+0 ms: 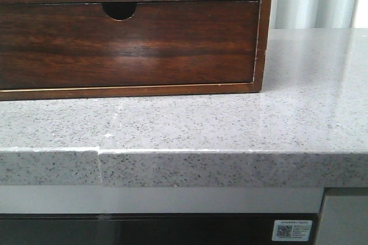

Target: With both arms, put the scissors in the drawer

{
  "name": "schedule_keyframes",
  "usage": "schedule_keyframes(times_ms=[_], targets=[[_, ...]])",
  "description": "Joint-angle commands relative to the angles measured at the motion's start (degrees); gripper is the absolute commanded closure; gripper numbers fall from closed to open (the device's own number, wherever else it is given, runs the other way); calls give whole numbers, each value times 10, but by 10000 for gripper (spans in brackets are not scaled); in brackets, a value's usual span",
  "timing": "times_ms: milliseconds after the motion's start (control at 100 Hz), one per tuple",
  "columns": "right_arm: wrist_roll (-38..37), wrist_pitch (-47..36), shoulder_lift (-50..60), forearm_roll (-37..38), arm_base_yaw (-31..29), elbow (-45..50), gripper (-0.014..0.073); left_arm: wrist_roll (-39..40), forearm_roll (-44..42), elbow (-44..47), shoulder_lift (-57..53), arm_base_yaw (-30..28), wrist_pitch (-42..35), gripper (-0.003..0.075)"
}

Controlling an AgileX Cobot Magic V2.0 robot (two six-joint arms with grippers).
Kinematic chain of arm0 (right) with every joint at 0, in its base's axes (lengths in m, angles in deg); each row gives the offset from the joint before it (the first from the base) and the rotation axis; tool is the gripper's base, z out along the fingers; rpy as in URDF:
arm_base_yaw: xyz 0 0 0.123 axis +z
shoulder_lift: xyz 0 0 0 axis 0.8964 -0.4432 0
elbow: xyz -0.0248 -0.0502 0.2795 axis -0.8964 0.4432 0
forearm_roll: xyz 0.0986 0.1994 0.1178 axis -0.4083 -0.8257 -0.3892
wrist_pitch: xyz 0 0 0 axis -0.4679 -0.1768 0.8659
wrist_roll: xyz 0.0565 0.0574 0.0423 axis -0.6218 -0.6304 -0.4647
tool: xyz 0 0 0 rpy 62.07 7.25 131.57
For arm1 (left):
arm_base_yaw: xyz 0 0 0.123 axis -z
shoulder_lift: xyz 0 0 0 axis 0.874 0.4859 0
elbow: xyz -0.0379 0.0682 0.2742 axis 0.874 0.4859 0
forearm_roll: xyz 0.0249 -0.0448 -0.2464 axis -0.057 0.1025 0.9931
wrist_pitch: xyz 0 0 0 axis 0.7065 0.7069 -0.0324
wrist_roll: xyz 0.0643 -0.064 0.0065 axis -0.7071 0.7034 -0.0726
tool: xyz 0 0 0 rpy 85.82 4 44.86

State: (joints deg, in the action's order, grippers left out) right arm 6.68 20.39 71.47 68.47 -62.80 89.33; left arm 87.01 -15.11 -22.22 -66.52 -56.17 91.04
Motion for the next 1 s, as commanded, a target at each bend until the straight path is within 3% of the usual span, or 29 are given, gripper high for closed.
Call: schedule_keyframes(times_ms=[0,800,990], targets=[[3,-48,13,4,-5,9,662,5,2,21,-18,2,-43,741],[3,-75,13,4,-5,8,662,8,9,19,-18,2,-61,741],[3,-50,6,-21,-5,-49,662,8,45,-48,-18,2,-41,741]])
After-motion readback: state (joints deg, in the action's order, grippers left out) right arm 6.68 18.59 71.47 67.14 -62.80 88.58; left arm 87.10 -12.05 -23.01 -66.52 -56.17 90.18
